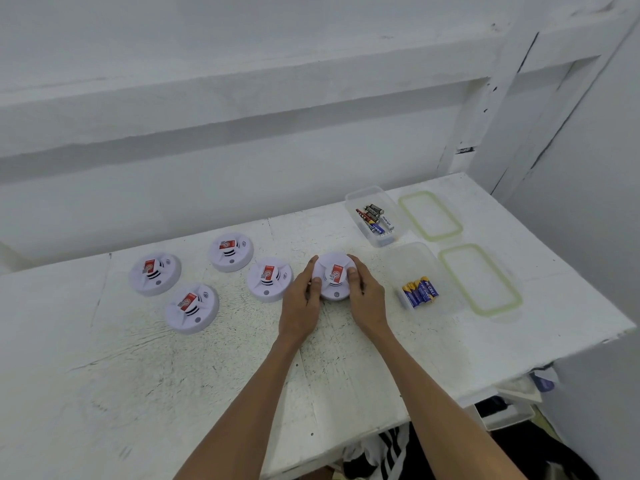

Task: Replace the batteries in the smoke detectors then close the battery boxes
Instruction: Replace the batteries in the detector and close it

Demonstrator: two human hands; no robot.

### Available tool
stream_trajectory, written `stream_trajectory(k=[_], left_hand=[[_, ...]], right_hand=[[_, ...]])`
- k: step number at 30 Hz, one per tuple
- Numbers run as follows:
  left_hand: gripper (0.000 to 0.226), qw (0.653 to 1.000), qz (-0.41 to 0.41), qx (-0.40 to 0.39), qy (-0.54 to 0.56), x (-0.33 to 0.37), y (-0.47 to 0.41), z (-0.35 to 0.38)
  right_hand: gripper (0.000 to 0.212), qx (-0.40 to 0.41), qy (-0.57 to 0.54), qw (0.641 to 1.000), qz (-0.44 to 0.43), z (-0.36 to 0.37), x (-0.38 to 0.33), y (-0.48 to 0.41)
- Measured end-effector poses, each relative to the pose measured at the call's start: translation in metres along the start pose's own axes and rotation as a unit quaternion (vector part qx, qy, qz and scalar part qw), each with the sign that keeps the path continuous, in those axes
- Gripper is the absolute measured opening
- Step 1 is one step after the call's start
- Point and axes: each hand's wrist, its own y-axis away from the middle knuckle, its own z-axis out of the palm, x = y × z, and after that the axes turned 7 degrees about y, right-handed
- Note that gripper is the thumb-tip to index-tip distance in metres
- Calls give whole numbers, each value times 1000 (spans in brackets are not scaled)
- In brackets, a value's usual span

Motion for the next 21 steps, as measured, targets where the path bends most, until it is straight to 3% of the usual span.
stream_trajectory(k=[21], left_hand=[[47,1000,-13,3,10,9,2,0]], right_hand=[[38,-2,3,1000,5,-3,-7,3]])
